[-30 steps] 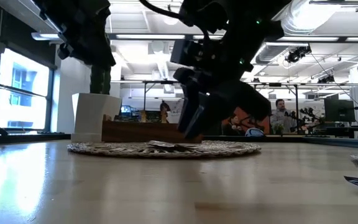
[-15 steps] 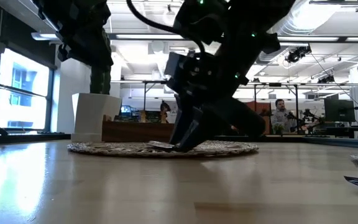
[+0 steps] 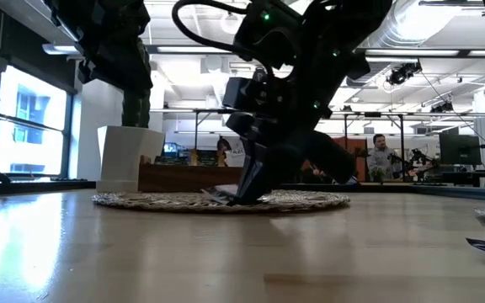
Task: Pick & Place Tea
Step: Put the black tea bag into the left section of the wooden organizer
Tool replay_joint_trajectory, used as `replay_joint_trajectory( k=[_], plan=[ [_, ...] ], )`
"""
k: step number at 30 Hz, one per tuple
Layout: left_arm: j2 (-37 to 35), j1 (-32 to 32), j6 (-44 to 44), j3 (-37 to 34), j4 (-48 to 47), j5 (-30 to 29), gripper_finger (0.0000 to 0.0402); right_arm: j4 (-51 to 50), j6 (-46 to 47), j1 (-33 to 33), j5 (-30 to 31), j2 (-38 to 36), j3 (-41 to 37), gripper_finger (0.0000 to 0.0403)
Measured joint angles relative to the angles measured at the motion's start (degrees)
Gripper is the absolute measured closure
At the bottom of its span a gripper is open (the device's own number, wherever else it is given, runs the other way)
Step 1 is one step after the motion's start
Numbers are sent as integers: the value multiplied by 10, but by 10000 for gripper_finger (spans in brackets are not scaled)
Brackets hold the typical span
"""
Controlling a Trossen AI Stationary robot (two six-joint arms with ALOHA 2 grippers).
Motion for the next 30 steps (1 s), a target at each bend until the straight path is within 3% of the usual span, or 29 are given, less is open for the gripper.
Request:
replay_joint_trajectory(
  k=[9,18,24,30],
  plan=[
    [0,0,0,0,0,2,259,-7,-21,34,13,-29,-2,399],
    [0,0,0,0,25,-42,259,-1,-195,89,101,-52,-2,400],
    [0,0,68,0,30,-90,259,22,-378,140,234,-54,-2,401],
    [0,0,79,0,29,-98,259,40,-544,175,374,-54,-2,401]
  ],
)
